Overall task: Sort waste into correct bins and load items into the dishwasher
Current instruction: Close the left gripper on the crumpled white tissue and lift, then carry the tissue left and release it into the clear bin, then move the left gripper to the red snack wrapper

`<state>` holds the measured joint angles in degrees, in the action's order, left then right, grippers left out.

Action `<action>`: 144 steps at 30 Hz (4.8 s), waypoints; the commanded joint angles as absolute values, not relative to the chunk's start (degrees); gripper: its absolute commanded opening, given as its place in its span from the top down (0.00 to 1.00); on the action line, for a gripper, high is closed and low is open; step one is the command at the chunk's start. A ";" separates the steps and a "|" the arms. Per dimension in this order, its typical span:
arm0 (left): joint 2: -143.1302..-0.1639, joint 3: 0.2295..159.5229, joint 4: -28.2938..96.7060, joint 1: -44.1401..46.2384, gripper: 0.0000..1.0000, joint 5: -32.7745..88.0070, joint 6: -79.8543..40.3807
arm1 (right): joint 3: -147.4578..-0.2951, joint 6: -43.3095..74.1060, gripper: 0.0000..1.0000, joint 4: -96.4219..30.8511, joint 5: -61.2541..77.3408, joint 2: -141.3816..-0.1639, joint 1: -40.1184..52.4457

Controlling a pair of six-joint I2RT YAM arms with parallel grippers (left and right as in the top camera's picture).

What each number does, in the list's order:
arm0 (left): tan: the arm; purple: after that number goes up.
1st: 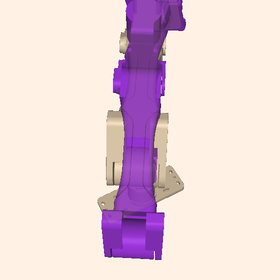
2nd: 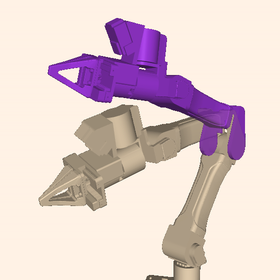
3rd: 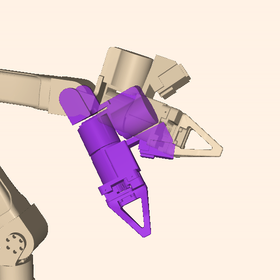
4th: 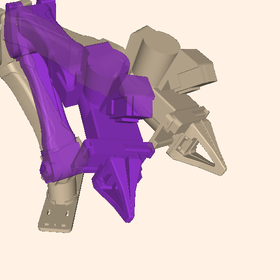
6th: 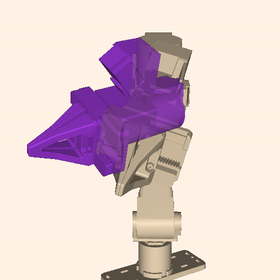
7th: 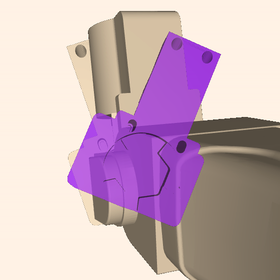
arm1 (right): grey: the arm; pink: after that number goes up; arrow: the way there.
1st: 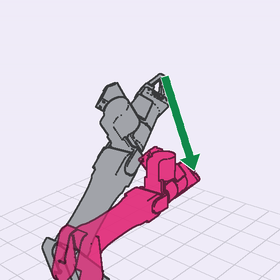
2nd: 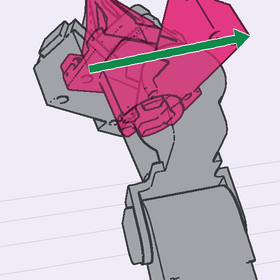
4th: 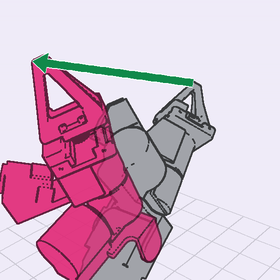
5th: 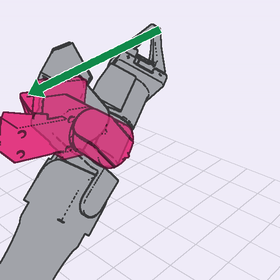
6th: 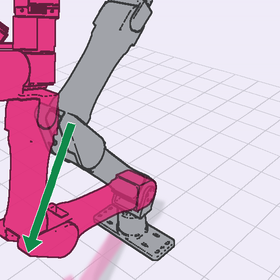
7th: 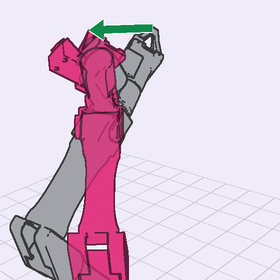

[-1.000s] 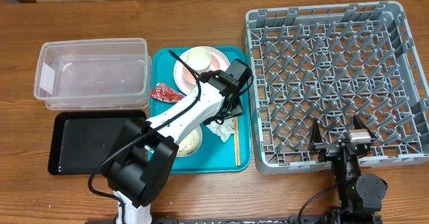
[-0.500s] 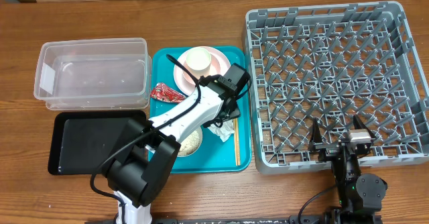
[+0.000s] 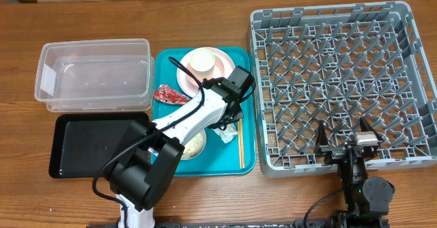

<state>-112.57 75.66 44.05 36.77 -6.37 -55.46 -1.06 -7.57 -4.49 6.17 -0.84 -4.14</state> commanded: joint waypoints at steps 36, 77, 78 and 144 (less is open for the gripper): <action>-105.60 103.63 71.99 3.14 0.96 -23.90 -41.78 | -0.45 -7.75 0.00 -4.21 6.52 -0.27 -4.14; -108.16 118.93 87.66 -8.05 0.66 8.14 -34.39 | -0.45 -7.75 0.00 -4.21 6.52 -0.27 -4.14; -107.92 118.93 89.93 -7.20 0.73 8.58 -34.39 | -0.45 -7.77 0.00 -4.21 6.52 -0.27 -4.14; -108.31 77.69 52.36 14.52 0.58 -7.53 -65.60 | -0.45 -7.75 0.00 -4.21 6.52 -0.27 -4.14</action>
<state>-107.81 78.22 52.49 13.91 -3.77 -64.79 -1.06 -7.55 -4.49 6.17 -0.84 -4.14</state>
